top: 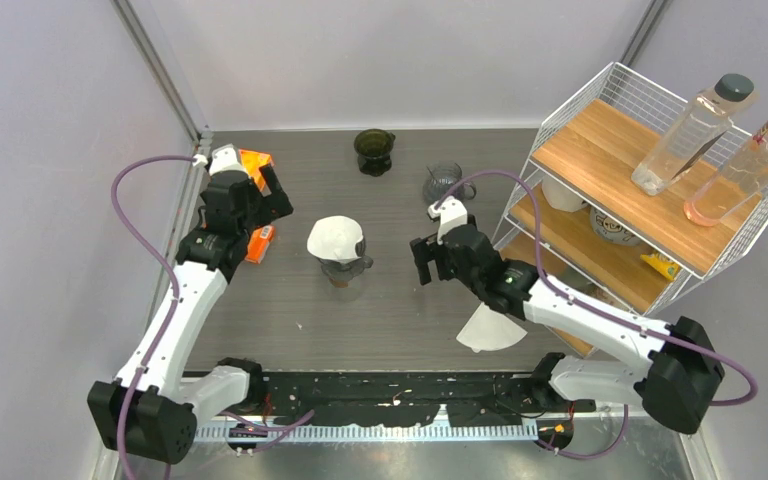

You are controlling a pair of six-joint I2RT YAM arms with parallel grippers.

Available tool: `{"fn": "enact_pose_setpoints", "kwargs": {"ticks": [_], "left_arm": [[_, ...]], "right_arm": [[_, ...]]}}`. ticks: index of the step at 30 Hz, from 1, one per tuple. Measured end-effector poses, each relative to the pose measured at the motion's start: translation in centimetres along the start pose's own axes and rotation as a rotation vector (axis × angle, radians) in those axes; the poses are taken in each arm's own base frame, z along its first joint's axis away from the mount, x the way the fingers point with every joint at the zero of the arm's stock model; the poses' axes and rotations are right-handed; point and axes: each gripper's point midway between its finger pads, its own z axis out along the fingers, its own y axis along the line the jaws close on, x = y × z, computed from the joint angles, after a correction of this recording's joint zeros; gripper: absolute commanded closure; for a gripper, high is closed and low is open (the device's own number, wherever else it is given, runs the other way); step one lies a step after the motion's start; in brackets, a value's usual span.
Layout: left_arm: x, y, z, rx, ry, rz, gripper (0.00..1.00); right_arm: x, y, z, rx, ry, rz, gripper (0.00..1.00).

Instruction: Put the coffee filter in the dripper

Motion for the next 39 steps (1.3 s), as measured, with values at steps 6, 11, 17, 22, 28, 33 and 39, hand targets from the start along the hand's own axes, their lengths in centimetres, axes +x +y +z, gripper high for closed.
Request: {"fn": "enact_pose_setpoints", "kwargs": {"ticks": [6, 11, 17, 22, 28, 33, 39], "left_arm": [[1.1, 0.7, 2.9, 0.03, 0.07, -0.087, 0.0], [2.5, 0.4, 3.6, 0.062, 0.093, -0.105, 0.0], [4.1, 0.4, 3.9, 0.097, 0.114, -0.117, 0.0], [3.4, 0.4, 3.6, 0.108, 0.089, -0.123, 0.0], [3.1, 0.4, 3.0, 0.117, 0.068, -0.125, 0.0], [3.1, 0.5, 2.8, 0.119, 0.064, -0.126, 0.0], [3.2, 0.4, 2.7, 0.125, 0.067, -0.126, 0.0]], "right_arm": [[-3.1, 1.0, 1.9, 0.031, 0.035, -0.015, 0.04], [-7.8, 2.3, 4.5, 0.062, 0.039, -0.02, 0.05], [-11.5, 3.4, 8.6, 0.084, 0.091, -0.062, 0.04], [-15.4, 2.2, 12.1, 0.153, 0.067, 0.007, 0.01], [-21.0, -1.0, 16.7, 0.255, -0.041, 0.22, 0.1], [-20.7, -3.6, 21.3, 0.315, -0.068, 0.337, 0.13], [-18.7, -5.3, 26.1, 0.351, -0.106, 0.417, 0.14]]}}
